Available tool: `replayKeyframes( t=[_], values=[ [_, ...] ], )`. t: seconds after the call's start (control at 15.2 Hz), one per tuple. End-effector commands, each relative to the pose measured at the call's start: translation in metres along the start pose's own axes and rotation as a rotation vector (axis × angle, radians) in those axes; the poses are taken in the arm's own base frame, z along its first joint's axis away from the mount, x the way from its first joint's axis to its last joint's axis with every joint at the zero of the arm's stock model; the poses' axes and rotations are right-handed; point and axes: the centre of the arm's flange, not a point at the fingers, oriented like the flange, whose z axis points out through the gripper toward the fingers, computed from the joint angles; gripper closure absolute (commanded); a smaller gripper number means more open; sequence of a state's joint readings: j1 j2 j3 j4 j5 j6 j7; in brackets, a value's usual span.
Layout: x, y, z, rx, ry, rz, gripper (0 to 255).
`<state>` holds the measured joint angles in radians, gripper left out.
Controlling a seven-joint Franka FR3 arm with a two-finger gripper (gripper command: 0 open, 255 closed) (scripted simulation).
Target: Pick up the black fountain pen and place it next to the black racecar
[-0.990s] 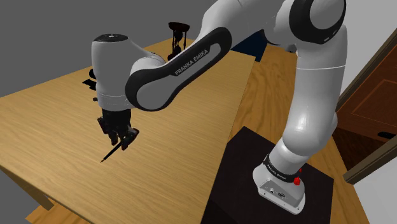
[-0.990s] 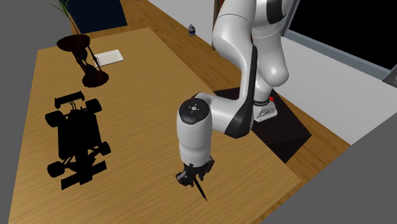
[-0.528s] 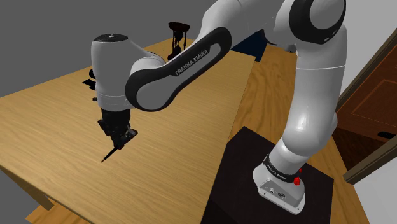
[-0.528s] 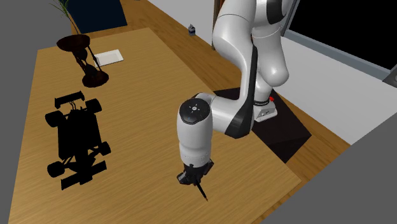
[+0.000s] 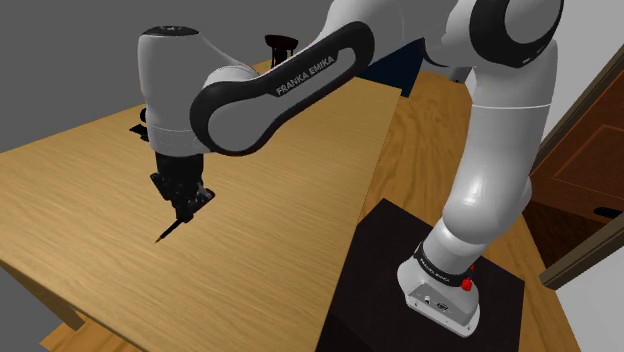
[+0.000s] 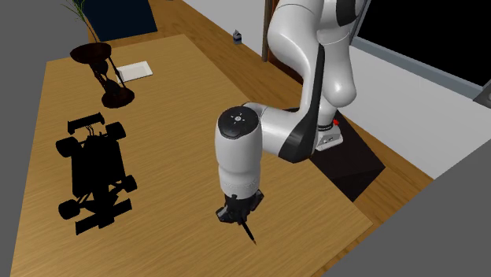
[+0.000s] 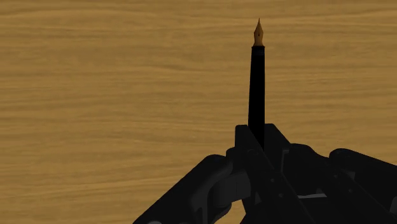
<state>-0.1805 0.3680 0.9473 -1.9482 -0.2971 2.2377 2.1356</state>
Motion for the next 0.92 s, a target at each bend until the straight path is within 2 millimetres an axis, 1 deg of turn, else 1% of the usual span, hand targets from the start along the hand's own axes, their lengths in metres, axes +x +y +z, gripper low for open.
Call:
replayKeyframes(
  t=[0.0,0.86],
  values=[
    [-0.001,-0.001,-0.011,0.000,0.000,0.000,255],
    [-0.008,-0.004,-0.079,0.000,0.000,0.000,255]
  ],
)
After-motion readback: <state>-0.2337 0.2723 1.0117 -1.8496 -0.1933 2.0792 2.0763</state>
